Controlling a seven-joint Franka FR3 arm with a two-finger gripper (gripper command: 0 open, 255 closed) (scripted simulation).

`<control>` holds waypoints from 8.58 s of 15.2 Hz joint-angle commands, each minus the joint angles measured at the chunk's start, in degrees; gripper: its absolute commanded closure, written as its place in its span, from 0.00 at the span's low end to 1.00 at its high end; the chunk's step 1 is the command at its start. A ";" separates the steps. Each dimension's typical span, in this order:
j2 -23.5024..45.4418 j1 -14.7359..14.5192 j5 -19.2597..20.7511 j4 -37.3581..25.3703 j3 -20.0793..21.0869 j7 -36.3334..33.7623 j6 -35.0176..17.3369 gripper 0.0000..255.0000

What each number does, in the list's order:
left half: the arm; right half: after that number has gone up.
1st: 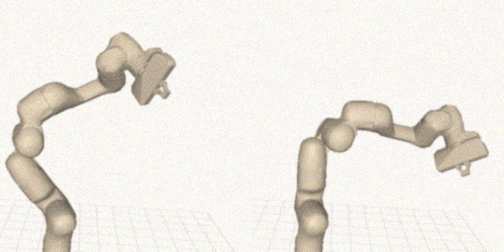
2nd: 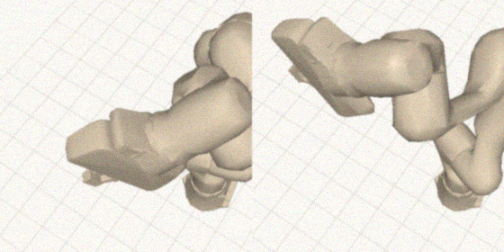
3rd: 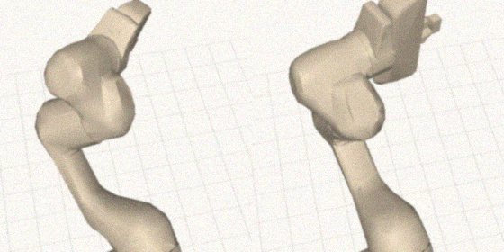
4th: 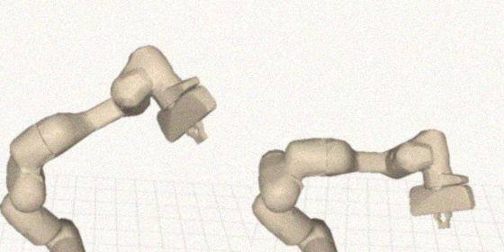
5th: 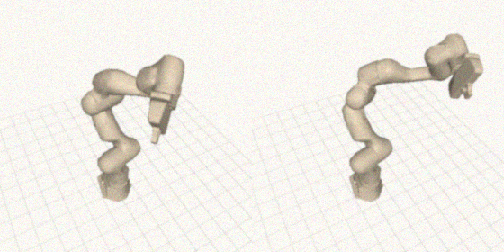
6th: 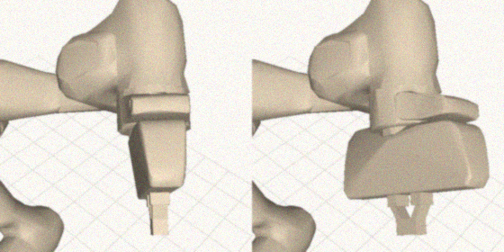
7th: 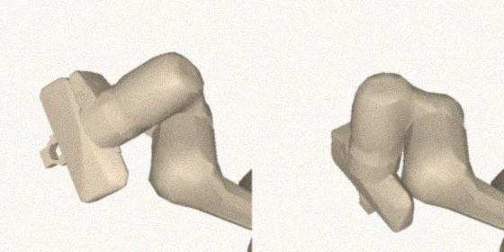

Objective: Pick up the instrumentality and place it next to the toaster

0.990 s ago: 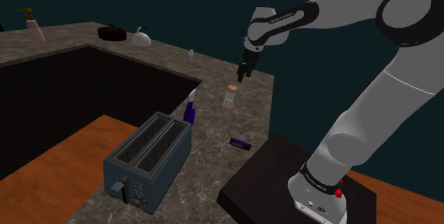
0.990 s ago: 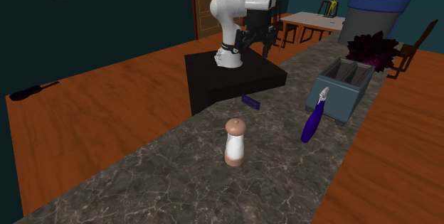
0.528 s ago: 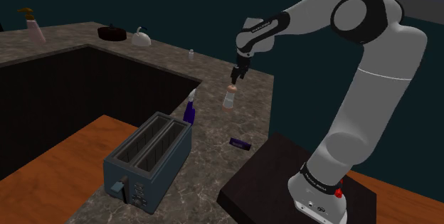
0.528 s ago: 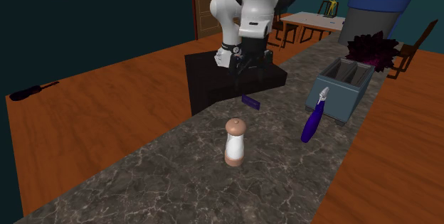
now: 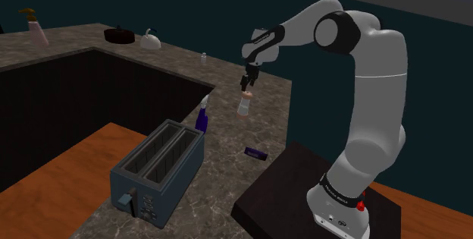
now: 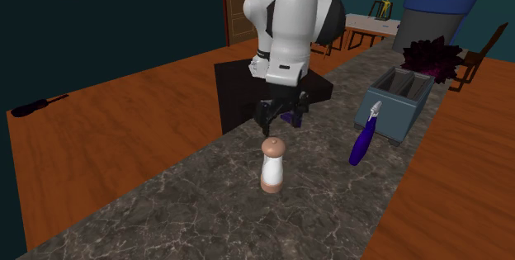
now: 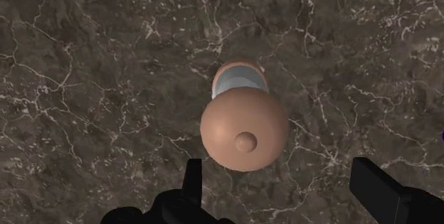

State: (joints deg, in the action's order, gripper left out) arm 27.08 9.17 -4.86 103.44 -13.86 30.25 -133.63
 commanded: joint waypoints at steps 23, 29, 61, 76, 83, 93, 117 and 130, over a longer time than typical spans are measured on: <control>8.22 1.69 -1.62 -4.43 1.01 1.21 -3.98 1.00; 7.25 1.54 -1.40 -4.51 0.83 1.09 -2.94 1.00; -4.13 0.37 1.61 -12.87 -1.07 -0.08 16.58 1.00; -5.68 0.59 2.06 -22.23 -1.38 -0.09 27.43 1.00; -13.38 -3.24 4.56 -13.79 -0.62 -4.59 26.61 1.00; -28.39 -10.55 9.21 4.92 4.11 -17.58 23.23 1.00; -42.97 -24.35 7.36 19.88 23.78 -50.09 25.26 1.00; -36.63 -31.42 6.39 12.42 35.86 -68.95 27.63 1.00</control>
State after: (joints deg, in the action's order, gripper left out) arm -11.06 -21.81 1.16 117.58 21.05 -37.02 -106.37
